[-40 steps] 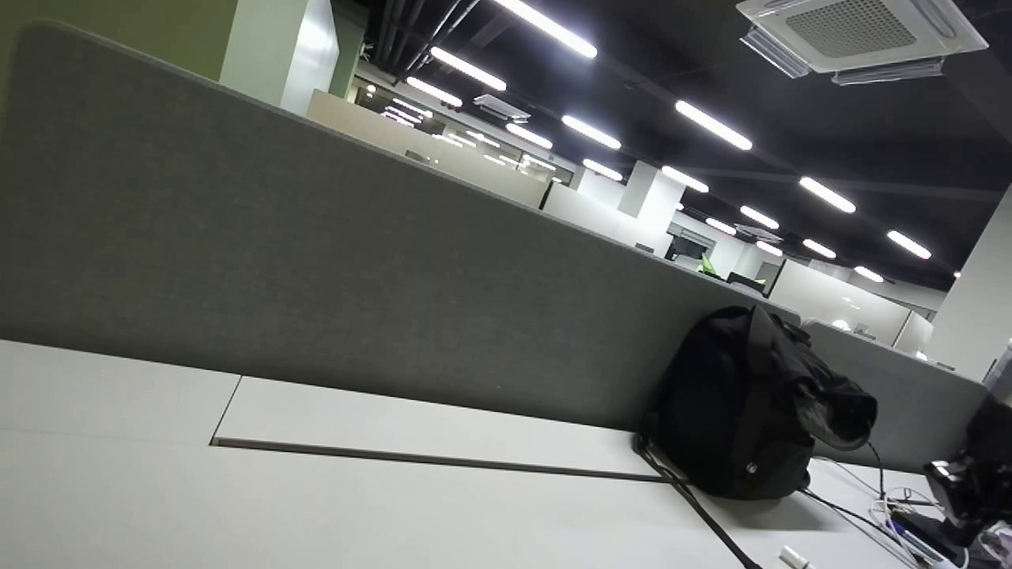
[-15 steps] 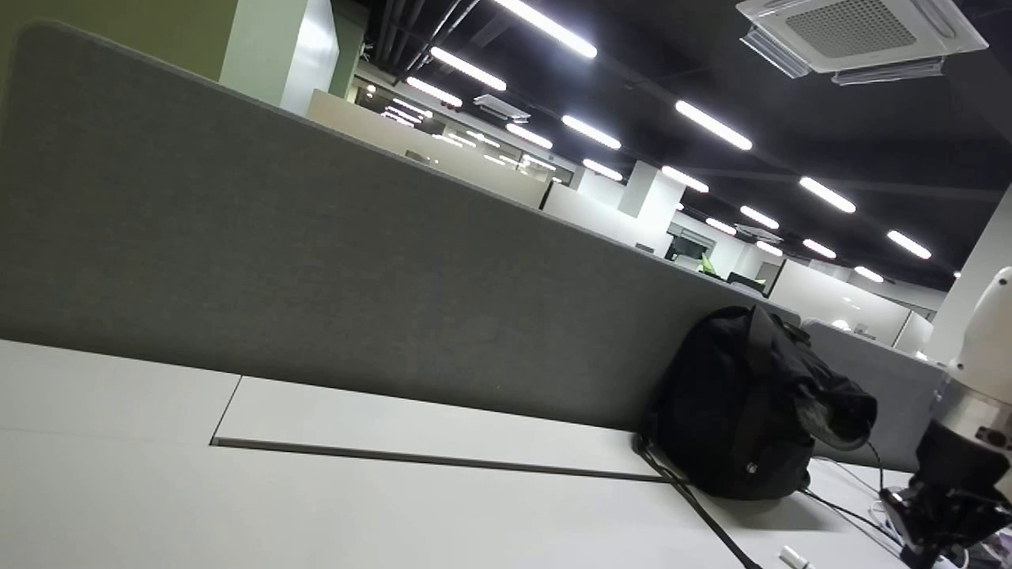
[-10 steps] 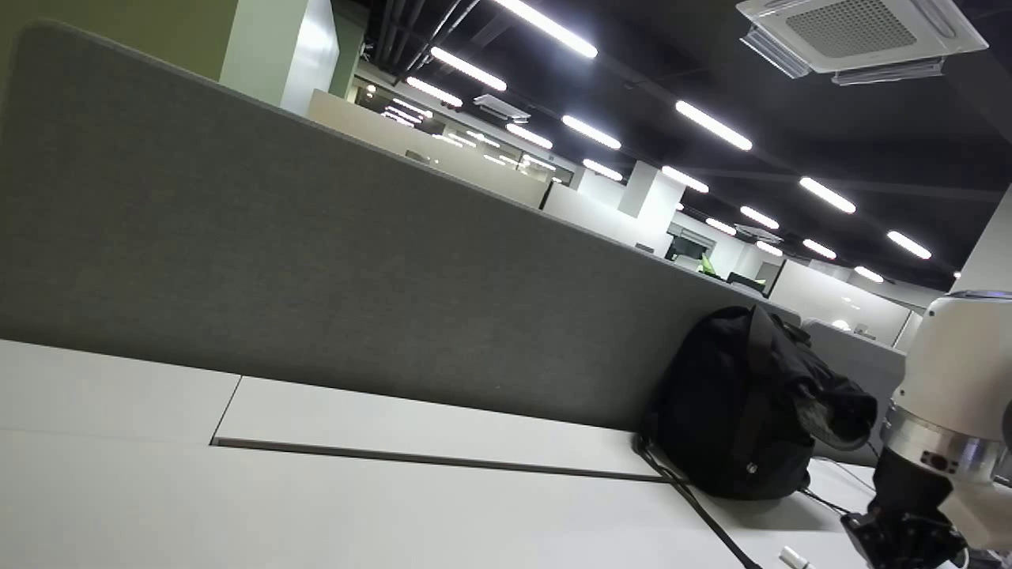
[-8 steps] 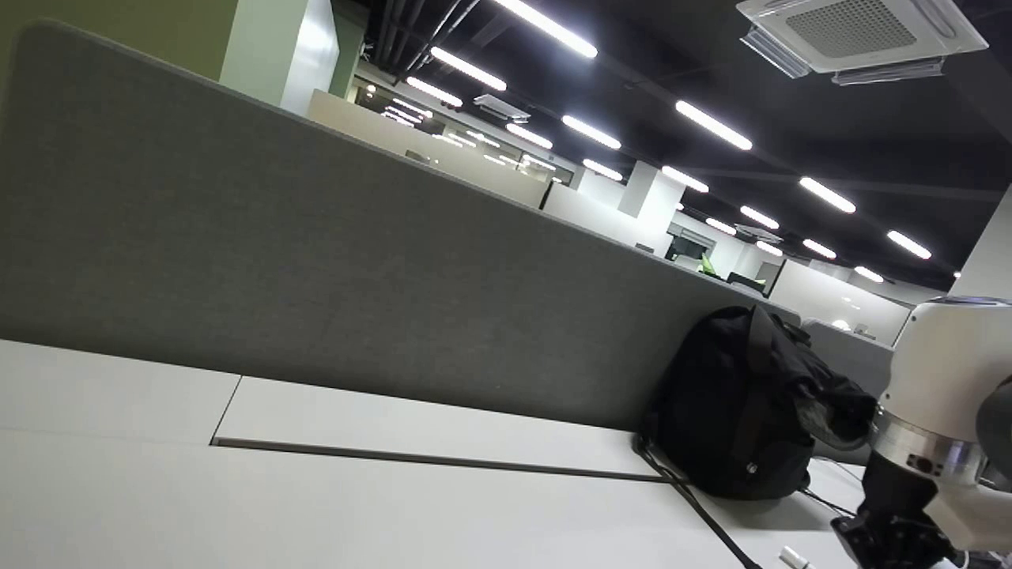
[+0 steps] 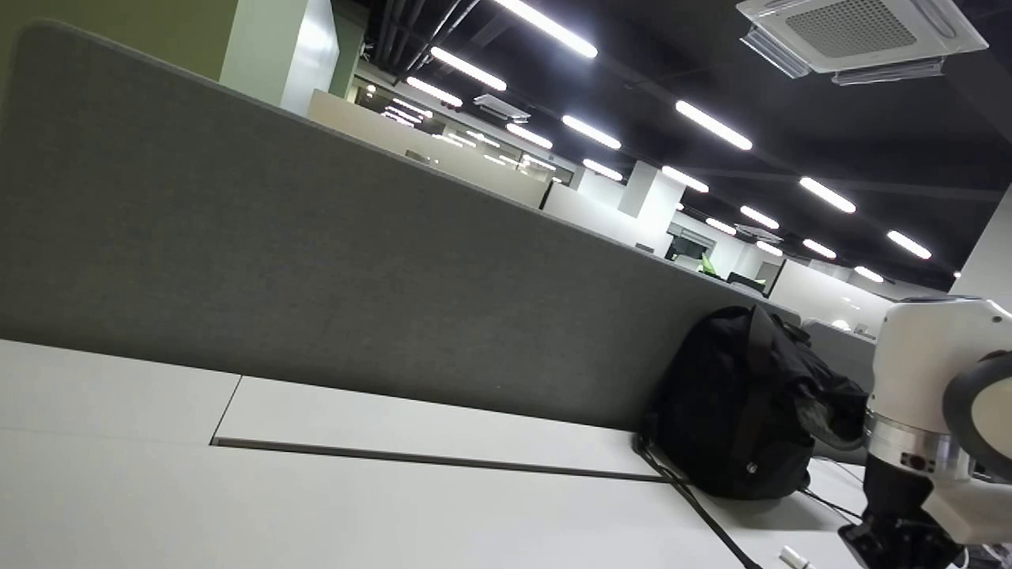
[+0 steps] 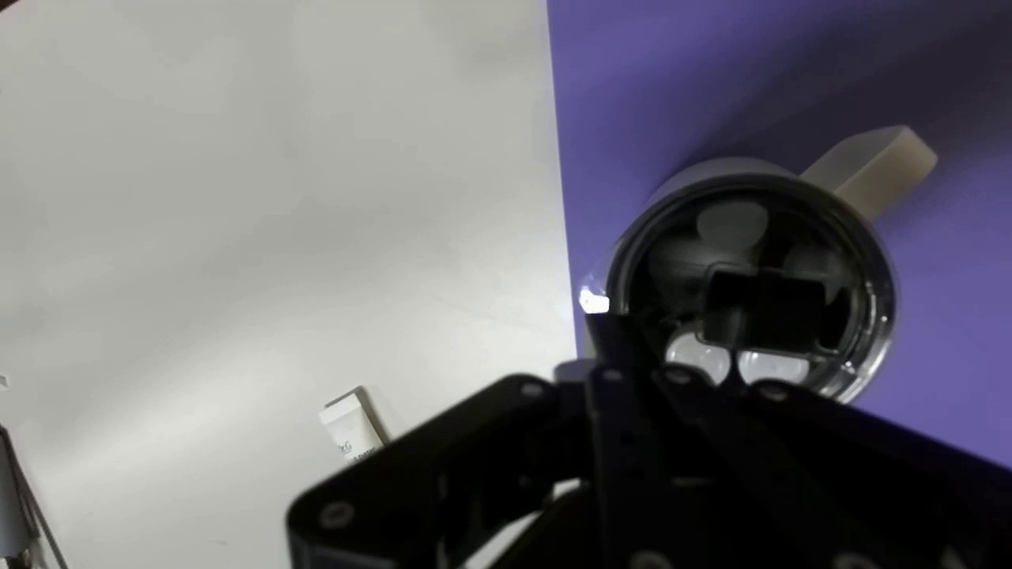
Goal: Remove the silver lid from the white mug
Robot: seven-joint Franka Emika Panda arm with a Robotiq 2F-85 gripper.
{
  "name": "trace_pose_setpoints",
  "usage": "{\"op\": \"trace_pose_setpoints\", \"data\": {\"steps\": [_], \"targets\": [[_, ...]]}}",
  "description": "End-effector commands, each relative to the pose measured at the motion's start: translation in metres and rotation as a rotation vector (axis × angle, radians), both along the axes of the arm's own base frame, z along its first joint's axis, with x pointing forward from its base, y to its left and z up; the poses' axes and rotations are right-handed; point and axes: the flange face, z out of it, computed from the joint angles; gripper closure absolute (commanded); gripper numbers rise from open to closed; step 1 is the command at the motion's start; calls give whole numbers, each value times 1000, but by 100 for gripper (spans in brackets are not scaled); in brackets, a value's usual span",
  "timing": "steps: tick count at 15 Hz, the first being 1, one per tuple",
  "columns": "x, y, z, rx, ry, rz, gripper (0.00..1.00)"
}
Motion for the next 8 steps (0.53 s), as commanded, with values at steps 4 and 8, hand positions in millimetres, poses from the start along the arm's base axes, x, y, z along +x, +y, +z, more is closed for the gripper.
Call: {"op": "trace_pose_setpoints", "data": {"steps": [4,8], "targets": [[6,5,-6,51,9,21,100],[5,13,-7,74,16,46,100]]}}
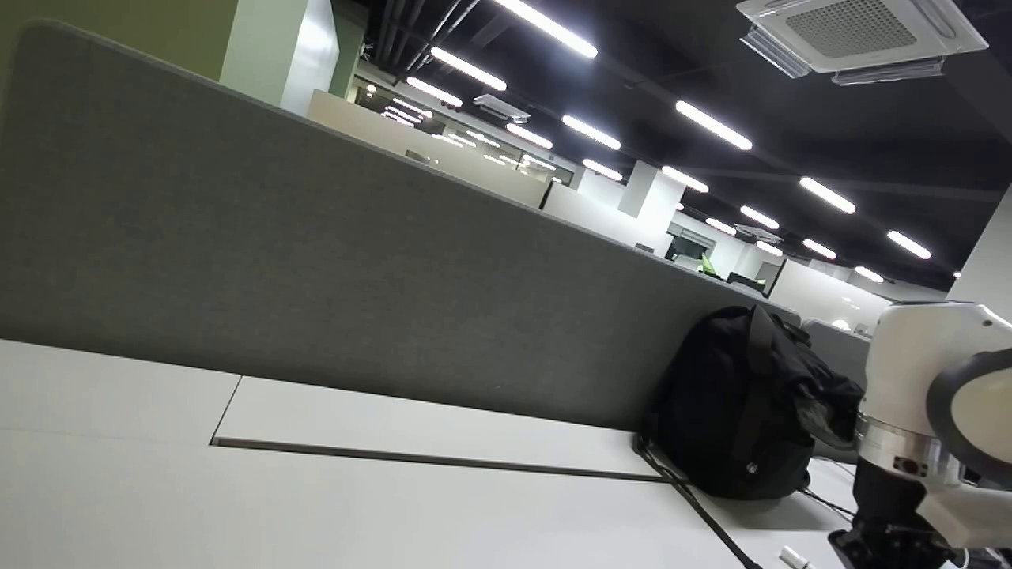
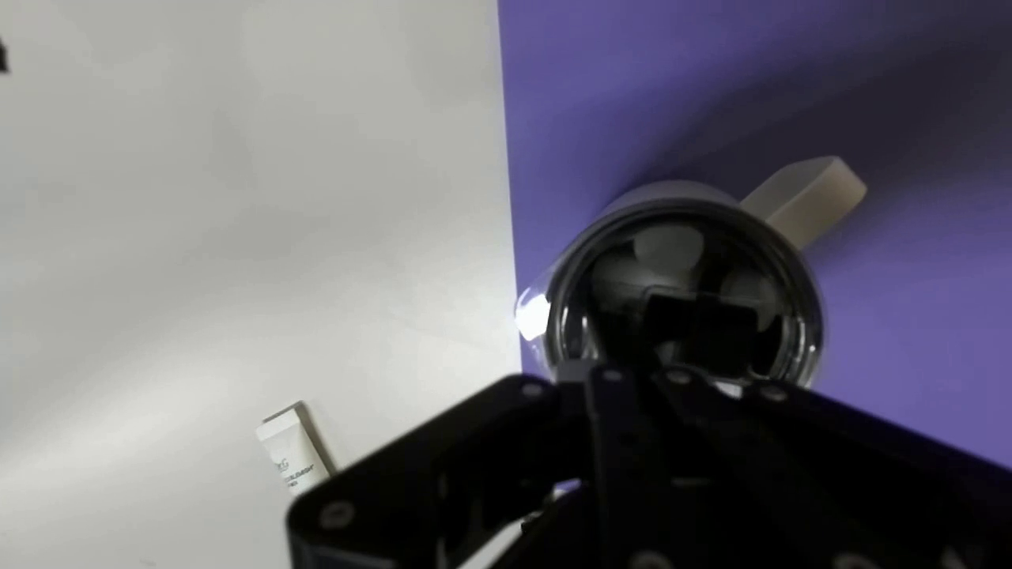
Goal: Remove the silver lid from the white mug
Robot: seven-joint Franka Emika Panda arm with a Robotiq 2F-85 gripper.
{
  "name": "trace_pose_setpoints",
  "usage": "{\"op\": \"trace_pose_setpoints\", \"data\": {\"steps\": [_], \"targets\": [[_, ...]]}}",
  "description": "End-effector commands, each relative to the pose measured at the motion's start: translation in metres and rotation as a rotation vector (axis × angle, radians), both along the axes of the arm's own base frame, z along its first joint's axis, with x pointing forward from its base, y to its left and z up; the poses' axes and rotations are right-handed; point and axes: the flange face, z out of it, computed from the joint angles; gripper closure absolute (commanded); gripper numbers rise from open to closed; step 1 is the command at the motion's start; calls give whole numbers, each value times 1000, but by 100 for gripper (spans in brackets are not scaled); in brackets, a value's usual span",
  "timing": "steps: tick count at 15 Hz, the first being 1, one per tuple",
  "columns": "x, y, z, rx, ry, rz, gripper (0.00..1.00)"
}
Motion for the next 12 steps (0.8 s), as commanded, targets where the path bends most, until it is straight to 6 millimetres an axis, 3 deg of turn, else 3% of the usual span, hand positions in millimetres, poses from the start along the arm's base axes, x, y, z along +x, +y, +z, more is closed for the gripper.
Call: {"op": "trace_pose_setpoints", "data": {"steps": [1,12], "targets": [[4,3,1,19,1,14,100],[5,4,-9,41,-18,18,100]]}}
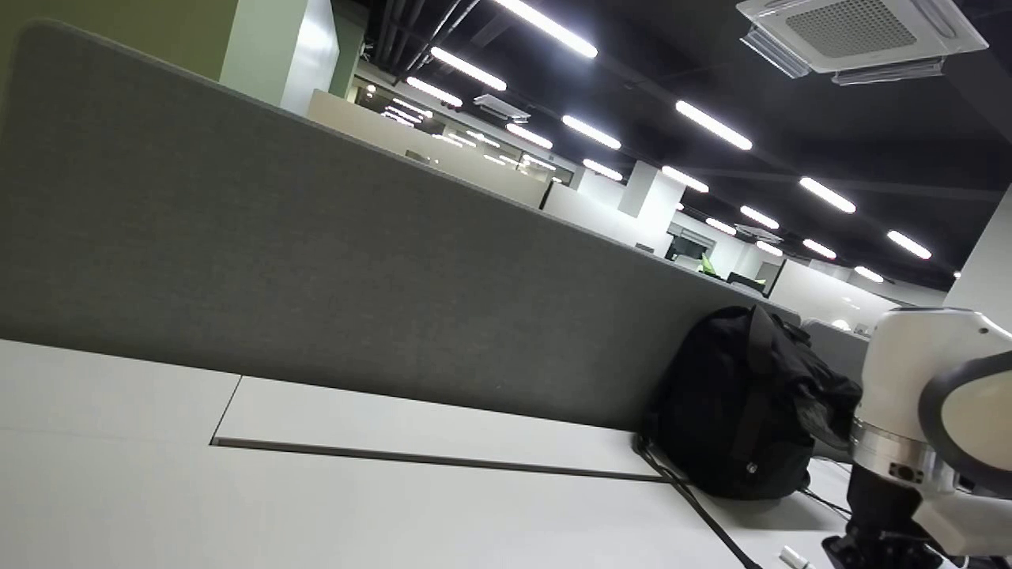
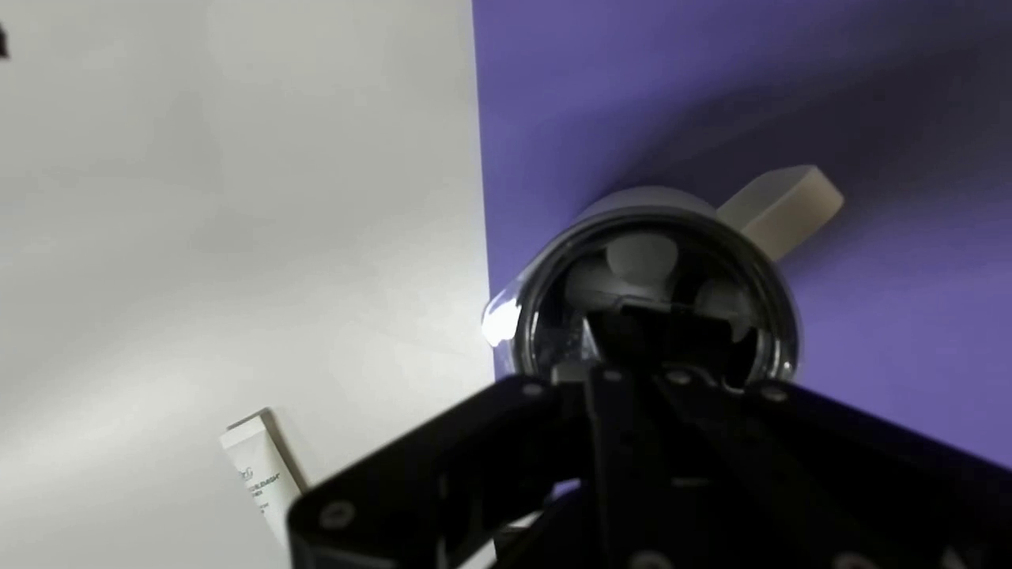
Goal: Remove the silver lid from the white mug
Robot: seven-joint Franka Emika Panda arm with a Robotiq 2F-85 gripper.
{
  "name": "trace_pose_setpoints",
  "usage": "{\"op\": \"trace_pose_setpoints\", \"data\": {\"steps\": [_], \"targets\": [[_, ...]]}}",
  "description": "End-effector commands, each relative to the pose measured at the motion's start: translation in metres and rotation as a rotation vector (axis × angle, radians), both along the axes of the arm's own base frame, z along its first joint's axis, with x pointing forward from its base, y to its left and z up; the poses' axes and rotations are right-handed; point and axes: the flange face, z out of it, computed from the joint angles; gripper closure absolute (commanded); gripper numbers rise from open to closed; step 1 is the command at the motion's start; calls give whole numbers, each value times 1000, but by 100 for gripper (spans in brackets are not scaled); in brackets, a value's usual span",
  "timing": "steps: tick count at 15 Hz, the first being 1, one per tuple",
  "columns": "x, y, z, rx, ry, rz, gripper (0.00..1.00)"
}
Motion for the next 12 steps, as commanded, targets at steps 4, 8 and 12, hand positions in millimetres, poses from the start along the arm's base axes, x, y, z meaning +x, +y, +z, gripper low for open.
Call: {"op": "trace_pose_setpoints", "data": {"steps": [4,8,12], "targets": [[5,6,-5,25,-15,15,100],[4,10,-7,49,-21,10,100],[5,11,-5,81,-57,-8,100]]}}
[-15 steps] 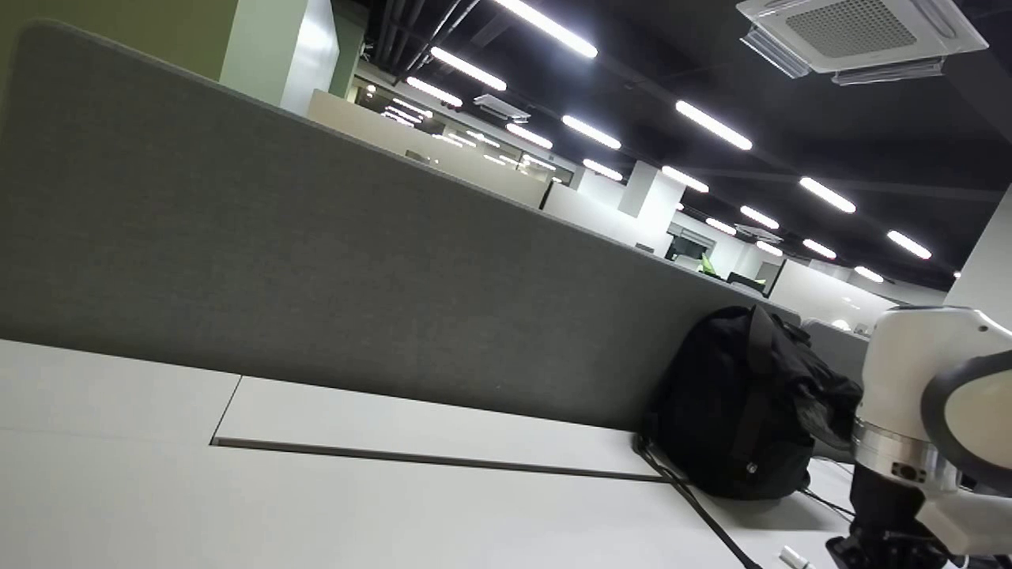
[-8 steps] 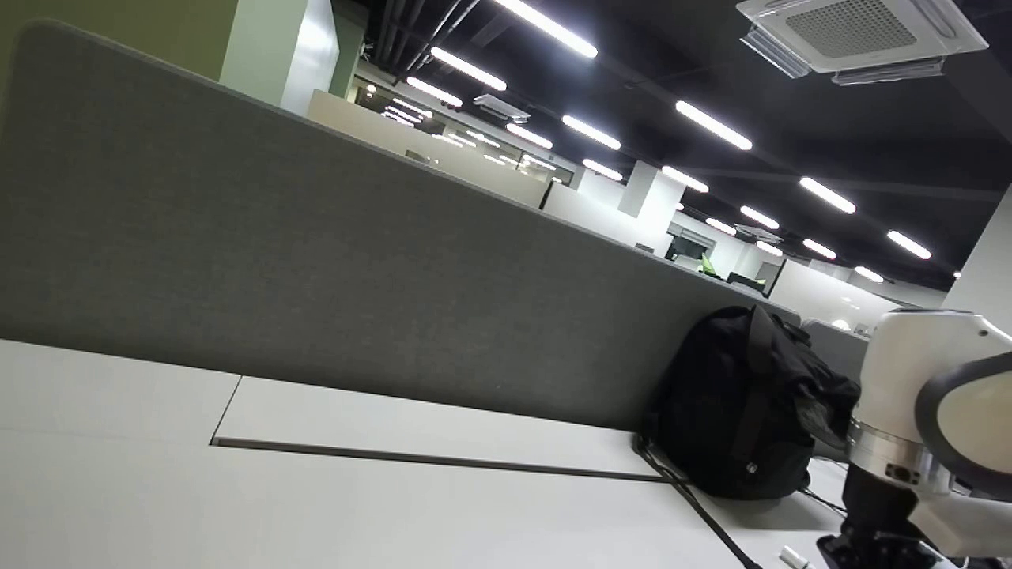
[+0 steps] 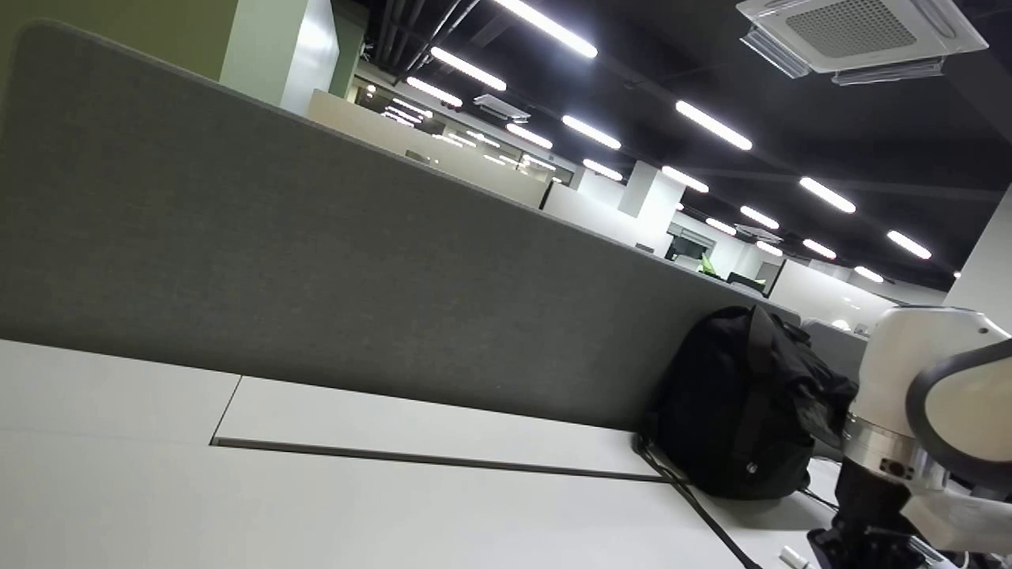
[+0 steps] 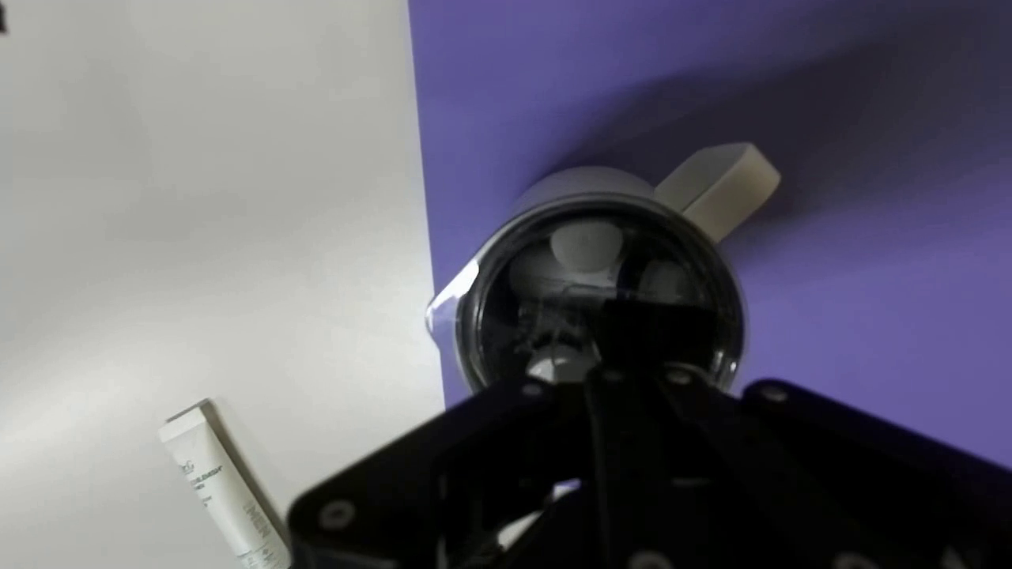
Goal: Remove the silver lid from the white mug
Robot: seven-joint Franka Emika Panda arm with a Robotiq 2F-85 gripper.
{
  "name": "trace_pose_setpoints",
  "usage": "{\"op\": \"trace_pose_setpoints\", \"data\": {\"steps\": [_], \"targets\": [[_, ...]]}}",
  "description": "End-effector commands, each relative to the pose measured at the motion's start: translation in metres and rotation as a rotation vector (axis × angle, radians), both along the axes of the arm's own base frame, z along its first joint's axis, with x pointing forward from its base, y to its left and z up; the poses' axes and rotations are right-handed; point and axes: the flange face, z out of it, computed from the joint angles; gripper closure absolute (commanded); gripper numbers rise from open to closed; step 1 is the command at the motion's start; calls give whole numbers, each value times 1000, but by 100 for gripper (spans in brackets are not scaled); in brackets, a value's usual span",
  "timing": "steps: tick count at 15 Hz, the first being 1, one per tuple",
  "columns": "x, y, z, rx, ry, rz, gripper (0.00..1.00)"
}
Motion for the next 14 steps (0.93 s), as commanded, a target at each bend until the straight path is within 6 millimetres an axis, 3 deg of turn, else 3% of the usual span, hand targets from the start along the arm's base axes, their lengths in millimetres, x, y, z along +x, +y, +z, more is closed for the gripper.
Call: {"op": "trace_pose_setpoints", "data": {"steps": [1,7,14], "targets": [[1,2,-3,30,-22,-8,100],[1,-6,18,-6,-15,20,100],[12,-13,68,7,-46,81,100]]}}
